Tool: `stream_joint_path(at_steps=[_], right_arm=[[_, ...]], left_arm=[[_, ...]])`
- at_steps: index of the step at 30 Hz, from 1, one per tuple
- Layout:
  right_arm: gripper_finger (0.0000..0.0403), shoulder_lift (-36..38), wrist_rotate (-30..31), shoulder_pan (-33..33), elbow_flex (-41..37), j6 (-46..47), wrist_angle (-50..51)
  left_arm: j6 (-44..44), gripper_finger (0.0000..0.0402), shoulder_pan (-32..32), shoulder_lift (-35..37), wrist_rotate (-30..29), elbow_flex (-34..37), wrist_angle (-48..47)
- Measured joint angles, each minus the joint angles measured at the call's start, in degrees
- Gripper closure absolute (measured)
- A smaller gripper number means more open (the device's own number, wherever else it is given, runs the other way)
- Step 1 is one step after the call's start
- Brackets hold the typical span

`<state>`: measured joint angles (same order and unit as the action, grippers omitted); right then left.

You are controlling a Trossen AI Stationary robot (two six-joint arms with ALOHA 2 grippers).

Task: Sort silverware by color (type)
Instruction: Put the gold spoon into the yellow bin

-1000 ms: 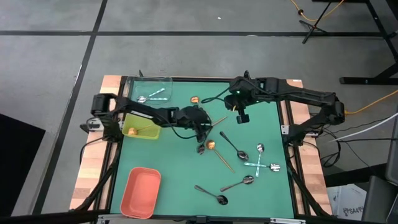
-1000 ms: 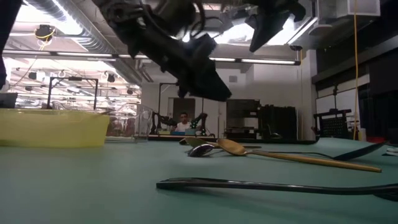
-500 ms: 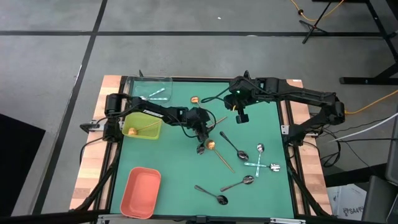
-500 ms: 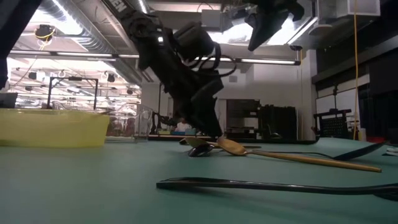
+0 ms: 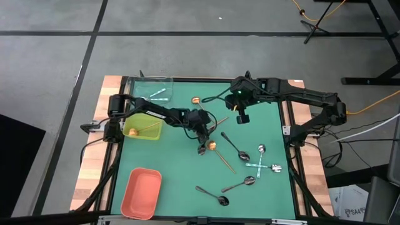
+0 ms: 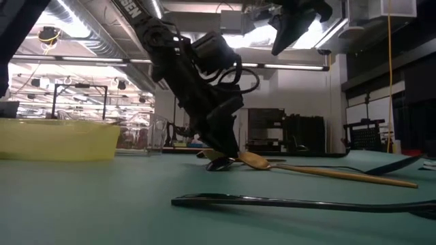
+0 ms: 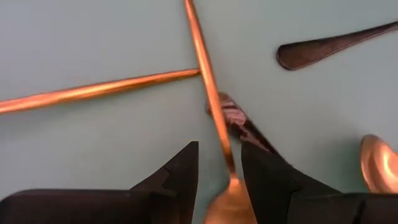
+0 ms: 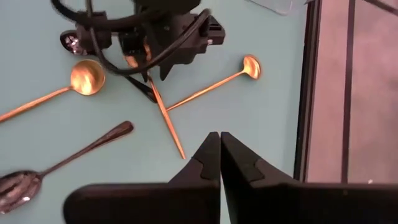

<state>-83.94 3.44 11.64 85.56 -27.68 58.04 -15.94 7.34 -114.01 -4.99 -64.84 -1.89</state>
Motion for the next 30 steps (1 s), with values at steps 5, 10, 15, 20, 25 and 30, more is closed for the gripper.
stream_joint_path(at_steps=[5,10,15,20,25,30], right_arm=[[0.0403,0.0,-0.02,-0.02,0.0,0.98,0.04],[0.0403,0.0,-0.05,-0.02,0.0,1.11,0.04],[0.0403,0.0,-1.04,-0.02,0.0,1.13,0.07],[0.0403,0.0,-1.51,-0.02,0.0,1.11,0.07],[0.0403,-0.02,-1.51,-0.02,0.0,1.11,0.09],[0.0403,-0.02,-1.47,-0.02,0.0,2.47,1.08]], left_arm=[[0.05,0.0285,-0.03,-1.05,-0.26,-0.06,-0.04],[0.11,0.0286,-0.05,-1.6,-0.29,-0.11,-0.62],[0.11,0.0304,-0.03,-1.64,-0.66,-0.13,-0.92],[0.06,0.0339,-0.01,-1.71,-1.19,-0.11,-1.12],[0.0,0.0371,-0.03,-1.75,-2.62,-0.11,-1.21],[0.02,0.0395,-0.01,-1.75,-2.84,-0.09,-1.29]])
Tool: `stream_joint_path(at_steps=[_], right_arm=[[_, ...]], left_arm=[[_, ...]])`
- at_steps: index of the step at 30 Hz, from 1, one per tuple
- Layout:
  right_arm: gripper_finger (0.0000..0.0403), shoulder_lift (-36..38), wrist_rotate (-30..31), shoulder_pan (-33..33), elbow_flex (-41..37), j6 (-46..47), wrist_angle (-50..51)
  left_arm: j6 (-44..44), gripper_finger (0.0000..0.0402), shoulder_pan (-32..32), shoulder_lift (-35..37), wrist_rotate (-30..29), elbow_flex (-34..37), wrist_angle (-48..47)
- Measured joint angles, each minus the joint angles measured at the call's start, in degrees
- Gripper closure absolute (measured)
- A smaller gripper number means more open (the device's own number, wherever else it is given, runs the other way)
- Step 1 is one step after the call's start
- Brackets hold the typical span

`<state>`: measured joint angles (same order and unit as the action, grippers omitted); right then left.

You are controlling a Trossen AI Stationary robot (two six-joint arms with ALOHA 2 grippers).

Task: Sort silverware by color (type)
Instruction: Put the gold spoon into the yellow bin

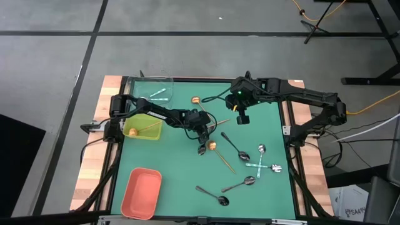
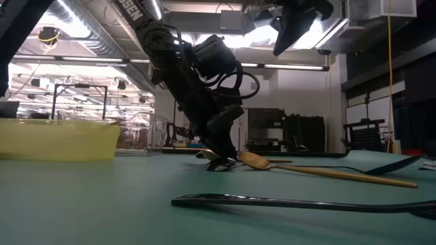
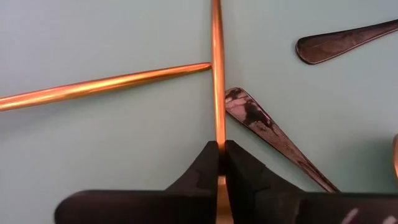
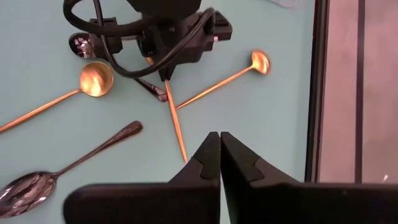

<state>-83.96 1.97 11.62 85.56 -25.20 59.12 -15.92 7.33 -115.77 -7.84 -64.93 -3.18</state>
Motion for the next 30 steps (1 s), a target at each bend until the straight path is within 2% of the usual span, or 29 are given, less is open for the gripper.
stream_joint_path(at_steps=[8,14,18,26,30], right_arm=[[0.0403,0.34,2.56,0.02,-0.04,1.54,4.82],[0.0403,0.72,5.3,-0.02,-0.04,4.34,8.32],[0.0403,1.25,7.43,0.02,-0.04,5.52,9.94],[0.0403,2.05,7.55,0.02,-0.04,5.7,10.22],[0.0403,2.05,7.57,0.0,-0.04,5.7,10.23]], left_arm=[[0.0,0.0396,0.17,1.17,-0.27,0.18,-0.46],[0.0,0.0398,0.22,3.11,-3.75,0.35,-2.14],[0.0,0.0398,0.28,5.1,-3.81,0.33,-3.62],[-0.02,0.0399,-0.05,13.06,-4.51,0.25,-8.6],[-0.07,0.0399,-0.24,18.65,-5.18,0.2,-14.1]])
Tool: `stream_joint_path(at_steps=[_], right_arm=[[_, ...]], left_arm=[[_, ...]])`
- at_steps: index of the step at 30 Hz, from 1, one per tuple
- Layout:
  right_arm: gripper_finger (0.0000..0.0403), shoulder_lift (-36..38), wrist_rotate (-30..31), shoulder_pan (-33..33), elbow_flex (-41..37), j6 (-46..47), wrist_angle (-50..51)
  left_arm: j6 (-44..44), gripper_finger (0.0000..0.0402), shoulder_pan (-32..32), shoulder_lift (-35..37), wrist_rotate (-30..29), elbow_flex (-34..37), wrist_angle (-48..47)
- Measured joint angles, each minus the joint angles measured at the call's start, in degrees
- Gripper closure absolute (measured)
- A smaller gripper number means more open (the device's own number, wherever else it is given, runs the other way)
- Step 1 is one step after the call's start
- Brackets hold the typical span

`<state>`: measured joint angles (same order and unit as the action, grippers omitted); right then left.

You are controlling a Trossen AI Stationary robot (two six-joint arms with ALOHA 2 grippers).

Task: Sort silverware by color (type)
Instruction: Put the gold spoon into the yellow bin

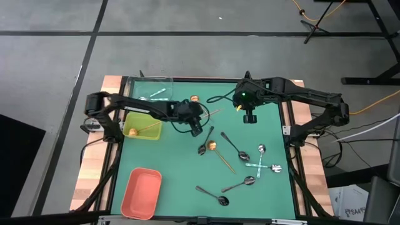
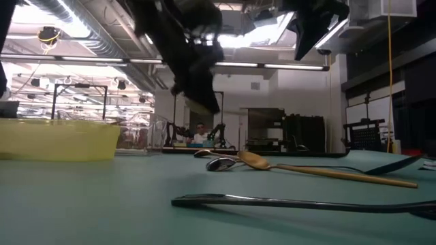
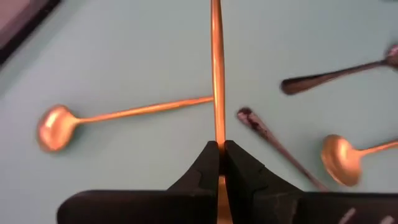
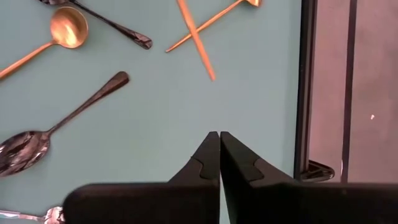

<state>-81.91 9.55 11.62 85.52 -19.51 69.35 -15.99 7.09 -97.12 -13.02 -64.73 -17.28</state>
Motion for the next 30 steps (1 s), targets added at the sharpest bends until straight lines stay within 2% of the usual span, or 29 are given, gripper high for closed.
stream_joint_path(at_steps=[5,17,24,30], right_arm=[[0.0403,0.0,-0.05,0.0,0.0,-0.02,-0.01],[0.0403,0.0,-0.08,0.02,0.0,-0.02,-0.25],[0.0403,0.0,-0.1,0.02,0.0,1.13,-0.25],[0.0403,0.0,-0.1,0.02,0.0,1.53,-0.25]], left_arm=[[-0.34,0.0399,-0.97,8.19,-0.71,-0.04,-10.04],[-12.56,0.0399,-8.01,26.56,-11.34,-0.04,-38.96],[-20.54,0.0399,-13.83,32.0,-13.17,-0.04,-50.82],[-26.79,0.0399,-18.72,32.6,-13.89,-0.04,-59.26]])
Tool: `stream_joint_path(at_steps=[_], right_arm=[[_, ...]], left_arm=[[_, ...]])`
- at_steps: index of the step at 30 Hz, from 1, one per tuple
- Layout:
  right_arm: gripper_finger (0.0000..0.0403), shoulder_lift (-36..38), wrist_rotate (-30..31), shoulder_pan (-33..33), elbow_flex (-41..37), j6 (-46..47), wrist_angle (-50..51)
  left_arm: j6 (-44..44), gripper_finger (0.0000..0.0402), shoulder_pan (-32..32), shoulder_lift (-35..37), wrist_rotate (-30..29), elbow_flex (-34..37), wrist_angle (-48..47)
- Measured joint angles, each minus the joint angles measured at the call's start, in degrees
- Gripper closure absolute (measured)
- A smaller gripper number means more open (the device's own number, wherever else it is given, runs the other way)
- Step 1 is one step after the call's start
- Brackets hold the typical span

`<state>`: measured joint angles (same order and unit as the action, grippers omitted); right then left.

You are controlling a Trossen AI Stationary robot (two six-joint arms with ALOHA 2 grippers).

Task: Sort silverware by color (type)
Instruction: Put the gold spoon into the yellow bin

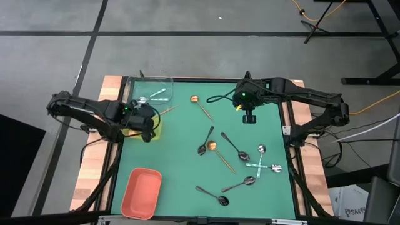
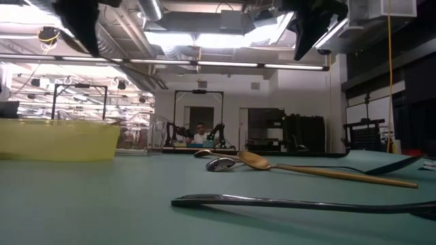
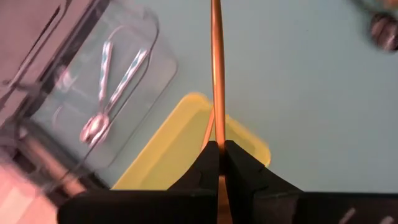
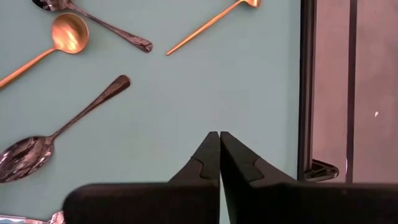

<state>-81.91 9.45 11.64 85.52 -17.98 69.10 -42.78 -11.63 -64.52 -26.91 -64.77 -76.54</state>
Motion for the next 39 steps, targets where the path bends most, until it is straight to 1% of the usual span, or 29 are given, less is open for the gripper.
stream_joint_path(at_steps=[5,10,15,23,31,39], right_arm=[[0.0403,0.0,0.0,0.0,0.0,0.04,0.0],[0.0403,0.0,-0.01,0.0,0.0,0.13,-0.01],[0.0403,0.0,-0.02,0.0,0.01,0.15,-0.03],[0.0403,0.0,-0.02,0.0,0.02,0.15,-0.37],[0.0403,0.0,-0.04,0.0,0.02,0.15,-1.49],[0.0403,0.0,-0.06,0.0,0.02,0.15,-2.14]], left_arm=[[-3.68,0.0399,-3.53,-0.01,-0.93,2.49,-1.03],[-5.29,0.0399,-5.55,0.03,-1.0,7.91,-0.92],[-7.01,0.0399,-5.73,0.03,-0.88,14.44,-0.61],[-8.35,0.0399,-5.71,0.06,-1.09,21.82,1.06],[-8.35,0.0394,-5.71,0.05,0.75,24.98,2.95],[-8.16,0.0392,-5.67,0.04,0.87,28.5,6.68]])
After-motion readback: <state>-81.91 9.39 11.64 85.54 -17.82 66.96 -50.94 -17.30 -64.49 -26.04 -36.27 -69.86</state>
